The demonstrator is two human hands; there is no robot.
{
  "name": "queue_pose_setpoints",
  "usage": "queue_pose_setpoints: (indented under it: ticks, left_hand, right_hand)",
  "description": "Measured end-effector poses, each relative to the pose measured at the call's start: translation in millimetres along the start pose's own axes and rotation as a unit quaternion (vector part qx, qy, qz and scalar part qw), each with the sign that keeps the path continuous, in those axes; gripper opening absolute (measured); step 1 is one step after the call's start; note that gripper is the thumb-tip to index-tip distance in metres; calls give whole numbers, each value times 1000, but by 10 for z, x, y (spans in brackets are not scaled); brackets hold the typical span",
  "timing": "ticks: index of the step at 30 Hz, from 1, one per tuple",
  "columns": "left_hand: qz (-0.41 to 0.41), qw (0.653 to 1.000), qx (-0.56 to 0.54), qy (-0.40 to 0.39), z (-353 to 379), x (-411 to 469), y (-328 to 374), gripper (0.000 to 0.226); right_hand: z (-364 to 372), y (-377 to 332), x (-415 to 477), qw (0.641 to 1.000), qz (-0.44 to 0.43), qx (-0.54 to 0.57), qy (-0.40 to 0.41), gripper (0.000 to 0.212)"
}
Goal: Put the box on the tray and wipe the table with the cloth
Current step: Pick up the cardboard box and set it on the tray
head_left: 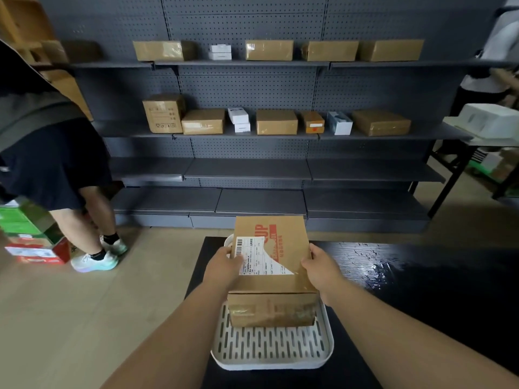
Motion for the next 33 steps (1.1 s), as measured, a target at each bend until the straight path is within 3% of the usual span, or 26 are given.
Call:
queue_pose_setpoints:
  ticks: [4,11,18,24,26,29,33]
  left_hand:
    - [2,1000,-25,-7,27,51,-10,36]
    - [10,998,-57,3,33,113,-8,36]
    - [16,1000,-20,8,49,106,6,38]
    - [65,993,68,66,26,33,103,36]
    - [112,980,128,102,25,-68,232,34]
    - [203,932,264,144,111,-299,503,38]
    - [261,882,374,120,403,-552,767,45]
  right_hand:
    - [53,28,55,1000,3,10,-2,48]
    - [53,43,111,1000,-11,9,1,37]
    - [49,57,133,999,-26,-31,-13,39]
    - [-169,-14,-2,988,-67,-115,81,41]
    - [-287,-27,-80,976,-97,-164,109,39]
    - [-478,-30,-212,948,-145,-245,142,38]
    - [-750,29,-381,902,-186,-346,180,37]
Point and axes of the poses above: each hand's wrist, its own x-axis towards the middle knuckle, its own z-axis out of the palm, y = z × x, the point moved 7 cm from there along x, towards the middle knuckle, and after that the axes turned 5 degrees about -x, right-handed, at the moved point
